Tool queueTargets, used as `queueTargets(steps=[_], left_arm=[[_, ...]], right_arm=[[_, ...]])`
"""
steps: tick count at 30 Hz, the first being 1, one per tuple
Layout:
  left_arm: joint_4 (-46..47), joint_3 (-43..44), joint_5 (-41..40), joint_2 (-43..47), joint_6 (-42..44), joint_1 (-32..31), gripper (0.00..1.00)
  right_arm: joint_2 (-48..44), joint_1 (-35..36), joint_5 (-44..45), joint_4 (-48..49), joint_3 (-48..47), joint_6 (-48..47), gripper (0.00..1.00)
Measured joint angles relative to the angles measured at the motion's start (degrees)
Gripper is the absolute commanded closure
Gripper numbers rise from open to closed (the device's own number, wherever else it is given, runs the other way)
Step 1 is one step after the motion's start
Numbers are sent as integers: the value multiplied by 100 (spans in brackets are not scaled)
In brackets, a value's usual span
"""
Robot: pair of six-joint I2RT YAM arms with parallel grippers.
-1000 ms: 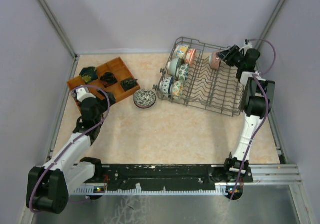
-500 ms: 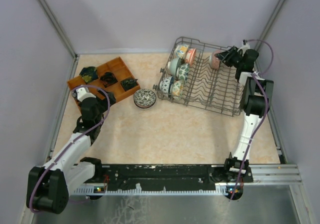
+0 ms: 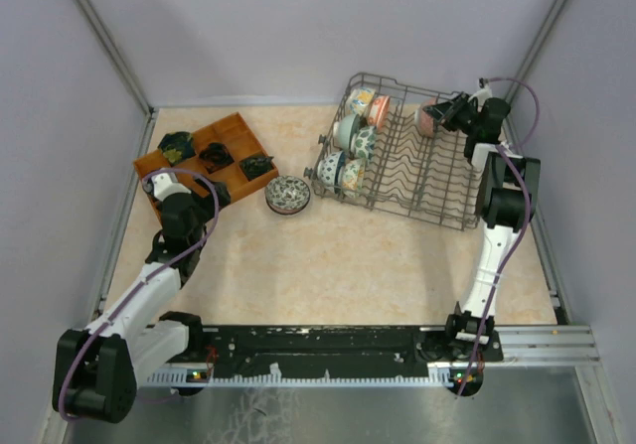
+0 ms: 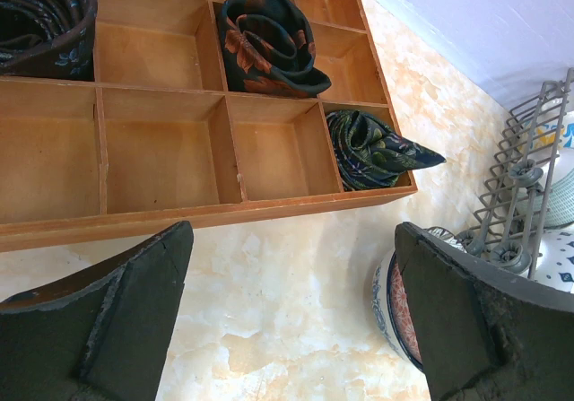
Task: Unload the bowls from the dish rack
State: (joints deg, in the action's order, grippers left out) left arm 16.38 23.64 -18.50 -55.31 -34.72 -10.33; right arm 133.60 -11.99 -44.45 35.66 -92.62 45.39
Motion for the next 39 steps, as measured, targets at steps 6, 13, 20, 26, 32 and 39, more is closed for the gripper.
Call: queueTargets(steps=[6, 13, 20, 26, 32, 39], left_arm=[[-2, 0, 0, 22, 0, 0, 1], [-4, 0, 2, 129, 0, 0, 1], [-7, -2, 15, 212, -2, 0, 1], [-11, -2, 35, 326, -2, 0, 1], [-52, -4, 59, 372, -2, 0, 1], [-291, -4, 24, 527, 0, 0, 1]], right_arm=[[0, 9, -26, 302, 142, 208, 100], [-223, 9, -26, 535, 463, 385, 100], [-966, 48, -70, 623, 647, 481, 100], [-1707, 328, -74, 691, 647, 387, 100], [-2402, 1427, 105, -44, 649, -437, 100], [-2903, 3626, 942, -1952, 507, -2315, 100]])
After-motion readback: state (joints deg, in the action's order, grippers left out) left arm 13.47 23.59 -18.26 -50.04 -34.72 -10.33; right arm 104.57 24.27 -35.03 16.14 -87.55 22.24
